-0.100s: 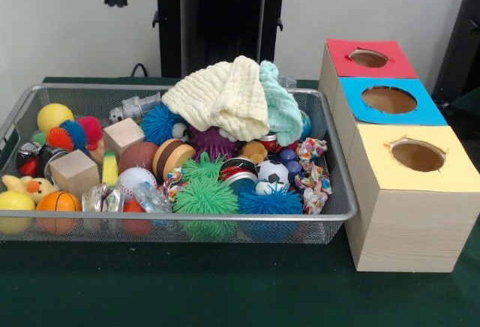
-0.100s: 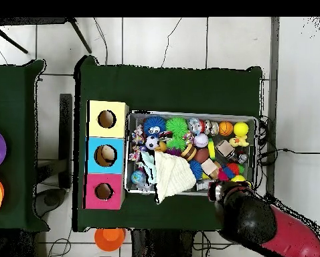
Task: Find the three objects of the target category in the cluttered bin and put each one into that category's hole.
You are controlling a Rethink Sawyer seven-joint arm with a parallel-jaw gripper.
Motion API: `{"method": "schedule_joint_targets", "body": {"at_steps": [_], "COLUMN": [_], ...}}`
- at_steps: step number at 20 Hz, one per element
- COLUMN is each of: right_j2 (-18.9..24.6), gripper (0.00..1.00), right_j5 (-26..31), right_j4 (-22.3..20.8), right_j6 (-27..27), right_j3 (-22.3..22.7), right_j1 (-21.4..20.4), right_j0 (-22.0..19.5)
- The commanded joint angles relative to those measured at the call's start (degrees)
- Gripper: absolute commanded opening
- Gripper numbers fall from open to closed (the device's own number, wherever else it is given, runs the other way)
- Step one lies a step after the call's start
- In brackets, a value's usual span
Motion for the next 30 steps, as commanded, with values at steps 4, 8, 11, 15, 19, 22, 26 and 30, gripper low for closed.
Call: {"method": "schedule_joint_targets", "body": {"at_steps": [4, 8, 11, 15, 19, 22, 26, 30], "right_j2": [14.9, 16.9, 18.0, 19.4, 20.9, 22.3, 24.4, 26.7], "gripper": [0.0, 0.0, 0.0, 0.0, 0.0, 0.0, 0.0, 0.0], "right_j5": [7.6, 7.4, 7.8, 8.7, 11.0, 12.8, 16.1, 21.4], "right_j4": [-7.1, -9.1, -11.0, -13.1, -14.8, -16.0, -18.5, -21.3], "right_j6": [-17.1, -15.3, -14.3, -14.6, -15.9, -17.5, -20.5, -26.0], "right_j3": [-5.3, -6.5, -8.2, -10.8, -14.3, -16.7, -20.5, -23.8], "right_j1": [5.6, 7.2, 8.6, 10.6, 13.3, 14.9, 17.9, 20.4], "right_j0": [-6.4, -7.5, -7.9, -8.7, -9.2, -9.8, -10.5, -11.2]}}
